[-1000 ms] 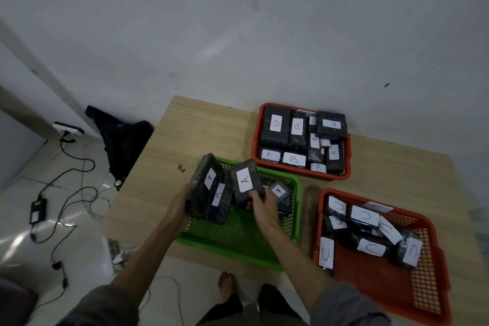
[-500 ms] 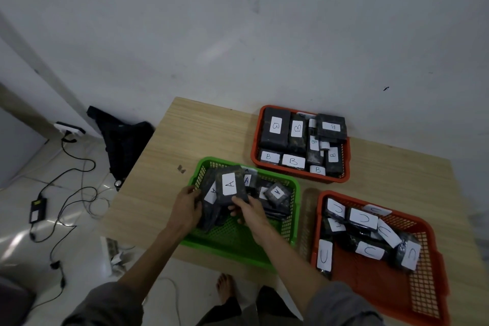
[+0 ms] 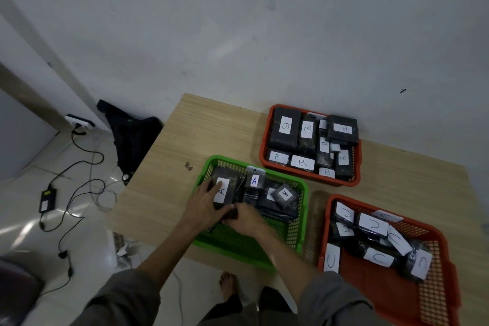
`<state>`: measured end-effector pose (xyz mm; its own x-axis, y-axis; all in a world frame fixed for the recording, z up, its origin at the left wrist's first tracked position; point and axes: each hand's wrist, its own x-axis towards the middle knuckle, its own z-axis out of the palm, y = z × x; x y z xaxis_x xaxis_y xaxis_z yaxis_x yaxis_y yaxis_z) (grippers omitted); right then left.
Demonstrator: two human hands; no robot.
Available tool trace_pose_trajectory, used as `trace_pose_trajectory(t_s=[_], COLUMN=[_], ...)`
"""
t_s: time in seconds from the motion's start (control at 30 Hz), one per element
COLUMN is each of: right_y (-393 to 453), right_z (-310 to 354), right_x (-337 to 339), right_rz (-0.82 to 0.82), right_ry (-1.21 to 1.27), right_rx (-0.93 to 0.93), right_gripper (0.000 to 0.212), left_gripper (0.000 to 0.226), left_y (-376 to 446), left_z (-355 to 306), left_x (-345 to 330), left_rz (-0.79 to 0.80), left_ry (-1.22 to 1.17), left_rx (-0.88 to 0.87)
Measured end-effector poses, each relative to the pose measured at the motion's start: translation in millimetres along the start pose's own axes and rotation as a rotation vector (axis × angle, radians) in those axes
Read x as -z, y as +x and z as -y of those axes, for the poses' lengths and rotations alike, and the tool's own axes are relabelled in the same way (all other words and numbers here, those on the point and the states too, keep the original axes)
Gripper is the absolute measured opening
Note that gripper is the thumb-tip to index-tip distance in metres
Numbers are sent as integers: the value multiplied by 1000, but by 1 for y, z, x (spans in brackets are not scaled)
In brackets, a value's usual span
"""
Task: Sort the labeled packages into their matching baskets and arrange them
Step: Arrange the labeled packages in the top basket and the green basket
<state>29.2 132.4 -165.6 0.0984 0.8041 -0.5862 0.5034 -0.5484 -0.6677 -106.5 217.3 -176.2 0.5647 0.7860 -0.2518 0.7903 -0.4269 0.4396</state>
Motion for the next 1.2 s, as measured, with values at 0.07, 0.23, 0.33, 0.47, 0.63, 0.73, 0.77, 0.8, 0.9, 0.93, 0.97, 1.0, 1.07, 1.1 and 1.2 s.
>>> trace_pose_trajectory(t_s=[0.07, 0.23, 0.33, 0.47, 0.63, 0.73, 0.77, 0.8, 0.9, 0.93, 0.97, 1.0, 1.07, 1.1, 1.2], right_y=[-1, -4, 3, 12, 12, 6, 4, 1, -6, -7, -8, -8, -8, -7, -4], right_z=[-6, -24, -28, -30, -31, -35, -37, -38, -42, -42, -42, -42, -42, -42, -40], right_x=[11, 39, 53, 60, 71, 80, 82, 83, 80, 79, 76, 73, 66, 63, 58], right_rz=[-139, -678, -623, -492, -608, -618, -602, -584, -552, -543, -524, -498, -446, -435, -435], right_ry=[-203, -297, -358, -414, -92, 19, 26, 32, 37, 23, 4, -12, -25, -34, -59], right_rx=[-35, 11, 6, 32, 38, 28, 21, 11, -7, -9, -12, -17, -31, -33, -26], right_gripper=[12, 24, 66, 72, 55, 54, 54, 55, 57, 58, 59, 60, 62, 63, 62], left_gripper=[103, 121, 120, 123, 121, 121, 120, 118, 114, 113, 112, 111, 112, 112, 110], left_y=[2, 5, 8, 7, 0, -1, -1, -1, 0, 0, 0, -1, -3, -3, -3], left_z=[0, -2, -4, -4, -2, -5, -6, -7, -10, -11, -12, -12, -12, -12, -13], left_x=[-5, -12, -11, -6, 4, 4, 3, 2, -4, -6, -8, -9, -13, -15, -16], left_rz=[33, 71, 69, 24, 43, 107, 115, 114, 79, 61, 47, 40, 39, 36, 26], left_ry=[86, 145, 68, -15, -40, -24, 0, 14, -1, 3, 14, 29, 63, 74, 98], left_rx=[6, 17, 62, 41, -70, -178, -192, -184, -104, -77, -51, -30, -6, 2, 29])
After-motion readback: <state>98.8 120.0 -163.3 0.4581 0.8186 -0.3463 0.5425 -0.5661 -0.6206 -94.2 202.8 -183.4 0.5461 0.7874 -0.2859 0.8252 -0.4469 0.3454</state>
